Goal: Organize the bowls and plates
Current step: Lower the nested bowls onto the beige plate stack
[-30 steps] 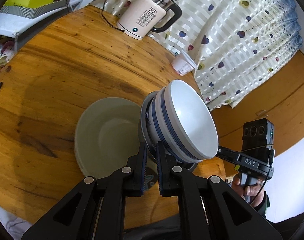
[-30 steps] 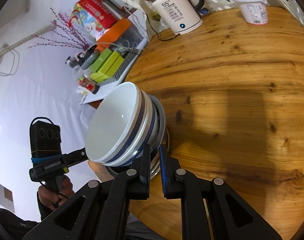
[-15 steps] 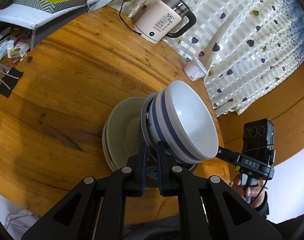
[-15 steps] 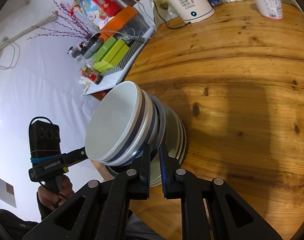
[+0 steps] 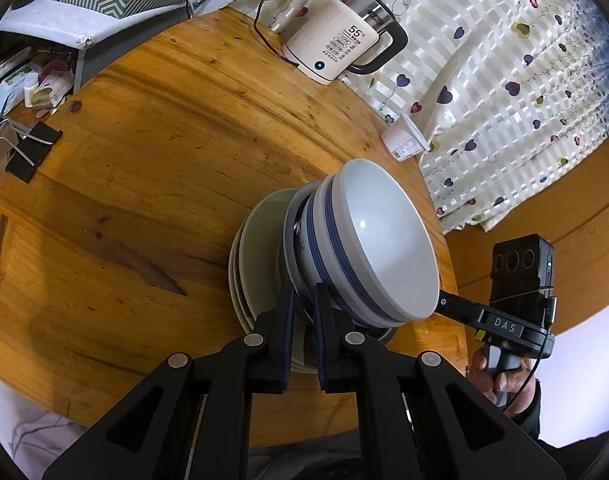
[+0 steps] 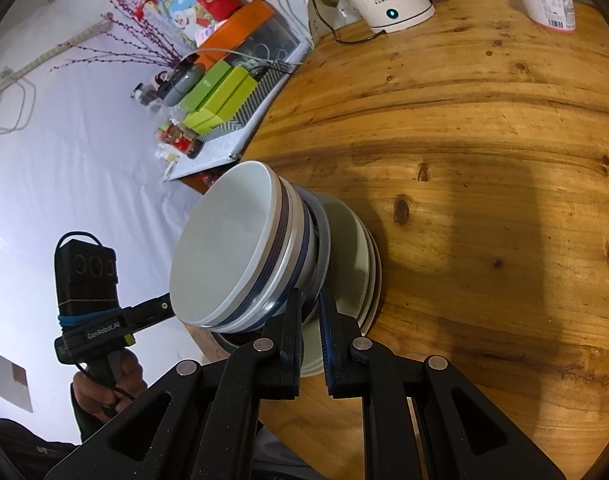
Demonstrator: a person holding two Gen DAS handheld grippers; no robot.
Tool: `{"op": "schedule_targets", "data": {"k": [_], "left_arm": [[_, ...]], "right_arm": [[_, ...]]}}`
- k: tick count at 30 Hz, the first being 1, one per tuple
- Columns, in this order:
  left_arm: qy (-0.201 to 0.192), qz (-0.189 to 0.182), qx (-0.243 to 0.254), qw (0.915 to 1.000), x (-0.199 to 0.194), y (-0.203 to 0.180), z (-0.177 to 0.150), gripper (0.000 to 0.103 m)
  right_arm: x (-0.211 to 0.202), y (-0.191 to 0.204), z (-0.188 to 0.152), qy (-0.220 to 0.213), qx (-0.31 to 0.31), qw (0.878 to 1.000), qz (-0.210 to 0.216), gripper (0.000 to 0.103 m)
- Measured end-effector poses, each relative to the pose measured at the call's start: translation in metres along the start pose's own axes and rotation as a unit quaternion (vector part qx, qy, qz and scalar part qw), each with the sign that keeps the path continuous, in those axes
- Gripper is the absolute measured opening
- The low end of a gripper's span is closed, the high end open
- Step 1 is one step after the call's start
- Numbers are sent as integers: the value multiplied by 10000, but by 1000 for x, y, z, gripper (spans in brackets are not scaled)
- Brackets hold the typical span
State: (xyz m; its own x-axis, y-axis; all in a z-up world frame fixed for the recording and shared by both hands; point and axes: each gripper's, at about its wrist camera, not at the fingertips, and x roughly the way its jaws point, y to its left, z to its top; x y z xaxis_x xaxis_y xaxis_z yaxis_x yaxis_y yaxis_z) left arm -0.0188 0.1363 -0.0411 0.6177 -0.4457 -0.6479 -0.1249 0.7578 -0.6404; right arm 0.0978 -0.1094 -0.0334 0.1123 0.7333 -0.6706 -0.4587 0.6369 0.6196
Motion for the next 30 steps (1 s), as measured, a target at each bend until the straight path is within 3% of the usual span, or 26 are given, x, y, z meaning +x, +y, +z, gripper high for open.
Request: {"op": "schedule_targets", "data": {"k": [8, 13, 20, 22, 25, 30], "left_arm": [[-61, 0, -53, 10000, 0, 2, -1, 8], [-188, 318, 91, 9993, -6, -2, -2, 8], [-388, 718, 365, 9960, -16, -16, -11, 11], [-460, 827, 493, 9943, -19, -23, -14, 12], [-549, 1050, 644, 9909, -22, -31, -18, 22], [-618, 1270, 814, 9866, -24, -40, -23, 24]], "right_arm": [[-2, 2, 1, 44, -77, 9999, -57, 13], [-13, 4, -2, -96, -173, 9997, -167, 38], [-28, 15, -13, -286, -402, 9982, -354, 54], [-30, 21, -16, -334, -527, 9971, -438, 62], [-32, 31, -20, -397, -746, 9944, -634, 72], [-35, 46, -28, -481, -1067, 9891, -892, 78]]}}
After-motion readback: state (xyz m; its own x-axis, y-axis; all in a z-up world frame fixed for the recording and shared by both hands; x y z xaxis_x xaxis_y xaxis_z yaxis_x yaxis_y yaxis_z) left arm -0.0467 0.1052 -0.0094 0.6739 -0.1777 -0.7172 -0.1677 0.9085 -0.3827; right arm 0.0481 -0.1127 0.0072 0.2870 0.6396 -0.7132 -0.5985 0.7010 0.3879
